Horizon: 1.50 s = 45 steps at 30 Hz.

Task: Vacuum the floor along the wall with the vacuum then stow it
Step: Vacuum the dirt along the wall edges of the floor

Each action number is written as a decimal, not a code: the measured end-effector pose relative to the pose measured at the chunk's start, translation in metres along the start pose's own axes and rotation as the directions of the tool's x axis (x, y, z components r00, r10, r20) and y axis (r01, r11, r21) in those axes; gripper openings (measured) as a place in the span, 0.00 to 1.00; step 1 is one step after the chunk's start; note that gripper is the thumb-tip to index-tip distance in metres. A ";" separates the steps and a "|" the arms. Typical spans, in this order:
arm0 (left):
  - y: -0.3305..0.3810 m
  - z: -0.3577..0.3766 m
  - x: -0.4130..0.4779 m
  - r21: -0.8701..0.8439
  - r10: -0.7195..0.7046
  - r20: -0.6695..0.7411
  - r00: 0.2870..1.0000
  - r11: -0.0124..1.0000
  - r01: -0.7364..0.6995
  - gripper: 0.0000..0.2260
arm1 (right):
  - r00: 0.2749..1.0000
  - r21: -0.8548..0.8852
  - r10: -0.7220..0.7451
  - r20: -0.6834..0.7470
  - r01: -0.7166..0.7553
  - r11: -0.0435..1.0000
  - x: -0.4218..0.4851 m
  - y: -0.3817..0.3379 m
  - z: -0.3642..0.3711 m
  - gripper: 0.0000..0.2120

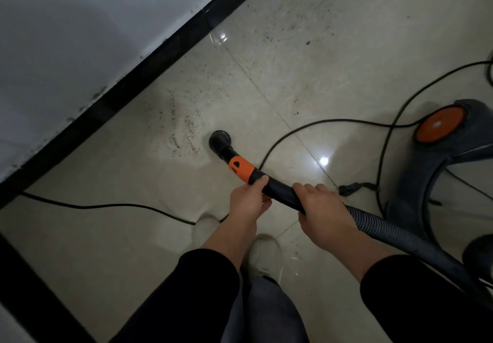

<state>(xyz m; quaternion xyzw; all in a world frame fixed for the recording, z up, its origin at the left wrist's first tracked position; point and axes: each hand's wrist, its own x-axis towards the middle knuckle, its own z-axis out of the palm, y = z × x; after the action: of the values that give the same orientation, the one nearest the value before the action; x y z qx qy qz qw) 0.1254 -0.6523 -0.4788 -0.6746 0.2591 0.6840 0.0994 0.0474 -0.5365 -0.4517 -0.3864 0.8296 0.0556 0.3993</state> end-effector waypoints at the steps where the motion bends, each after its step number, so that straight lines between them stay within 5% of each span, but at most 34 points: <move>1: 0.000 -0.003 -0.001 -0.007 -0.008 -0.006 1.000 1.000 0.008 0.06 | 1.000 -0.005 -0.011 0.006 0.011 1.000 0.001 -0.002 0.000 0.17; 45: 0.058 -0.141 0.024 -0.168 -0.033 -0.089 0.996 0.986 0.018 0.06 | 0.983 -0.072 -0.168 0.067 0.173 0.982 0.063 -0.139 -0.003 0.19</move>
<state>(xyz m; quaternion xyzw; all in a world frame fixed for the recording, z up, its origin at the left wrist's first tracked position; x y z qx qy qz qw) 0.2182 -0.7750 -0.4836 -0.7143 0.1965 0.6705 0.0395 0.1167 -0.6721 -0.4634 -0.4695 0.7781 0.0649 0.4123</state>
